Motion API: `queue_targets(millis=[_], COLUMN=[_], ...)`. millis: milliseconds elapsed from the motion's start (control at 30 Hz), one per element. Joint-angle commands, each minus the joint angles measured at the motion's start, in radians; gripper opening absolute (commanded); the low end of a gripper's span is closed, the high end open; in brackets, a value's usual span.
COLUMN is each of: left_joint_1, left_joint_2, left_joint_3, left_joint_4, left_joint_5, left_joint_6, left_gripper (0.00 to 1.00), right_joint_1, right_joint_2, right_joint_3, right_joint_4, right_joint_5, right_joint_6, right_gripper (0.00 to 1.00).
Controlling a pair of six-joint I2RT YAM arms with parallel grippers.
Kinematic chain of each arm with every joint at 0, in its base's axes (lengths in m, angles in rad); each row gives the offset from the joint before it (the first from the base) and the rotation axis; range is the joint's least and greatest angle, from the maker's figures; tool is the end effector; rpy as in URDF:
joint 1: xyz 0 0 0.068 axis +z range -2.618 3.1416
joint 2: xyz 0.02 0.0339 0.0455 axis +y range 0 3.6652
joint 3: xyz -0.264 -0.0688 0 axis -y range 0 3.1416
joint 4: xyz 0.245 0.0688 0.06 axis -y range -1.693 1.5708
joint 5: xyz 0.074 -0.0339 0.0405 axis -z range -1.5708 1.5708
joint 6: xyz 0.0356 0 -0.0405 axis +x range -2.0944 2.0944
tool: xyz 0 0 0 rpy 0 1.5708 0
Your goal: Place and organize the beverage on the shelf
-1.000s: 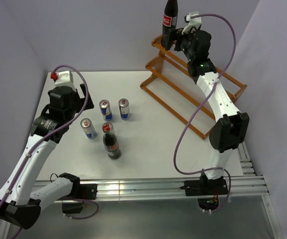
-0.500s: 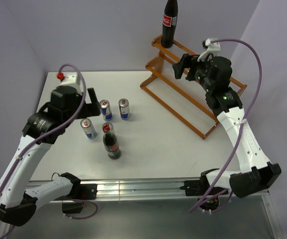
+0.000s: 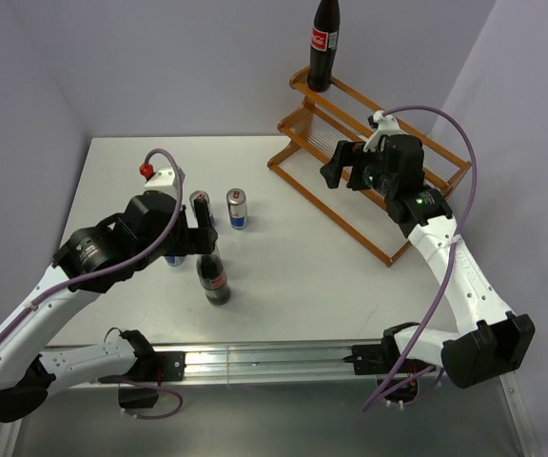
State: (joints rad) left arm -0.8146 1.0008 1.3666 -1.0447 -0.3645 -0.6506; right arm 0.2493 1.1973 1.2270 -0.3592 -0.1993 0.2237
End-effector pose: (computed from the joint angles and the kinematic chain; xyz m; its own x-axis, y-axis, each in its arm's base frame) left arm 0.1247 -0.1138 0.4121 -0.6392 -0.1470 -0.7549 0.1284 0.9474 -0.2932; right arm 0.2597 0.0734 0.3913 -0.3997 0.1226 -0.9084 -0.3433 0.8989 0.2724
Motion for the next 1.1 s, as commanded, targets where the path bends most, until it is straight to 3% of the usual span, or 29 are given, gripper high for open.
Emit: queue_targets(millis=[0, 167, 433, 533, 733, 767, 833, 867, 1067], left_joint_1=[-0.055, -0.104, -0.152, -0.156, -0.185, -0.187, -0.195, -0.196, -0.207], left_joint_2=[0.013, 0.065, 0.117, 0.136, 0.167, 0.168, 0.176, 0.179, 0.219], left_joint_3=[-0.004, 0.008, 0.012, 0.009, 0.045, 0.06, 0.074, 0.092, 0.173], left_joint_4=[-0.038, -0.106, -0.132, -0.114, -0.132, -0.133, -0.14, -0.14, -0.152], left_joint_5=[-0.019, -0.119, -0.189, -0.188, -0.208, -0.209, -0.214, -0.215, -0.235], left_joint_6=[-0.052, -0.101, -0.139, -0.141, -0.155, -0.155, -0.153, -0.152, -0.126], left_gripper=[0.99, 0.95, 0.83, 0.74, 0.37, 0.26, 0.15, 0.02, 0.0], right_joint_1=[0.001, 0.002, 0.002, 0.005, 0.033, 0.038, 0.057, 0.068, 0.214], right_joint_2=[-0.053, -0.068, -0.108, -0.108, -0.101, -0.1, -0.097, -0.094, -0.1], right_joint_3=[-0.018, -0.043, -0.113, -0.129, -0.147, -0.152, -0.164, -0.17, -0.237], right_joint_4=[0.023, 0.028, 0.06, 0.077, 0.077, 0.078, 0.083, 0.092, 0.176], right_joint_5=[-0.017, -0.087, -0.184, -0.23, -0.229, -0.23, -0.232, -0.232, -0.249], right_joint_6=[0.014, 0.023, 0.052, 0.066, 0.059, 0.057, 0.052, 0.048, -0.026], right_gripper=[1.0, 1.0, 1.0, 1.0, 1.0, 1.0, 1.0, 1.0, 0.98])
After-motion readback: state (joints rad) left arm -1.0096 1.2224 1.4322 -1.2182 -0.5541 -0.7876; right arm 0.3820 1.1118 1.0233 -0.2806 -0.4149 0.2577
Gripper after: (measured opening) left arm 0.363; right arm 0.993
